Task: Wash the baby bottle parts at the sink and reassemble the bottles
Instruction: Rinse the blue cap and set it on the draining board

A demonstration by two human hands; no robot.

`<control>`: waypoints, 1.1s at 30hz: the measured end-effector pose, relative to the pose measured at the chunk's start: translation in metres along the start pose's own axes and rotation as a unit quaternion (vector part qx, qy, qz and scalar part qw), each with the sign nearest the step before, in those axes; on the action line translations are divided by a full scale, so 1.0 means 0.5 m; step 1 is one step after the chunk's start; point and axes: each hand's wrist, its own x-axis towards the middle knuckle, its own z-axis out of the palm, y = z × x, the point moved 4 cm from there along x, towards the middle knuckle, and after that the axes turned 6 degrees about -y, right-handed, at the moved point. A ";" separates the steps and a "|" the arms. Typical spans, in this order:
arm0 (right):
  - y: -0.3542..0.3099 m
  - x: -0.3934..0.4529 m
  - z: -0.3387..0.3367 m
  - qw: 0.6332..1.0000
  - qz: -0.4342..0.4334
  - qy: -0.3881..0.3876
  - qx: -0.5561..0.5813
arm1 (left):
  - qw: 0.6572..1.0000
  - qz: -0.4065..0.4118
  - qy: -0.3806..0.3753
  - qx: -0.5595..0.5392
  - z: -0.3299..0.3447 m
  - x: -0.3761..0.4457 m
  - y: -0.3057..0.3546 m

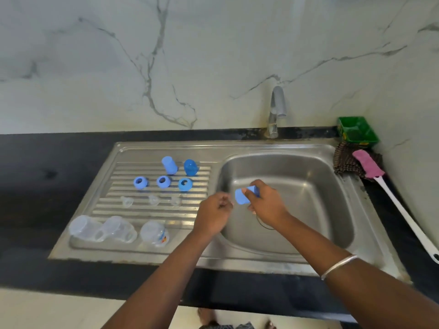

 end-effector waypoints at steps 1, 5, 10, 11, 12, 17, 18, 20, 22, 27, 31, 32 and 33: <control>-0.034 0.012 0.013 1.000 -0.028 0.001 0.006 | 1.000 0.004 0.027 -0.012 -0.033 0.002 0.001; -0.163 0.062 0.073 0.991 -0.121 -0.001 -0.054 | 0.993 0.000 0.110 -0.041 -0.168 0.023 -0.009; -0.333 0.133 0.194 0.976 -0.195 -0.016 -0.091 | 0.984 -0.046 0.161 -0.059 -0.364 0.061 -0.084; -0.365 0.154 0.227 0.972 -0.205 -0.028 -0.110 | 0.984 -0.058 0.159 -0.051 -0.405 0.071 -0.106; -0.389 0.171 0.253 0.968 -0.211 -0.040 -0.130 | 0.985 -0.070 0.154 -0.043 -0.434 0.079 -0.124; -0.478 0.273 0.407 0.936 -0.221 -0.118 -0.248 | 0.987 -0.109 0.110 0.043 -0.558 0.119 -0.217; -0.490 0.294 0.437 0.929 -0.217 -0.125 -0.272 | 0.986 -0.111 0.095 0.080 -0.578 0.129 -0.236; -0.498 0.324 0.474 0.916 -0.203 -0.130 -0.320 | 0.978 -0.102 0.069 0.169 -0.601 0.140 -0.255; -0.497 0.353 0.507 0.905 -0.188 -0.135 -0.356 | 0.973 -0.089 0.048 0.207 -0.619 0.154 -0.272; -0.478 0.397 0.553 0.894 -0.163 -0.144 -0.391 | 0.980 -0.060 -0.018 0.188 -0.623 0.191 -0.299; -0.467 0.419 0.565 0.901 -0.147 -0.132 -0.386 | 0.983 -0.046 -0.040 0.172 -0.614 0.221 -0.307; -0.466 0.422 0.569 0.903 -0.145 -0.129 -0.383 | 0.983 -0.046 -0.044 0.173 -0.612 0.227 -0.311; -0.465 0.427 0.574 0.904 -0.143 -0.127 -0.381 | 0.982 -0.046 -0.049 0.174 -0.609 0.235 -0.314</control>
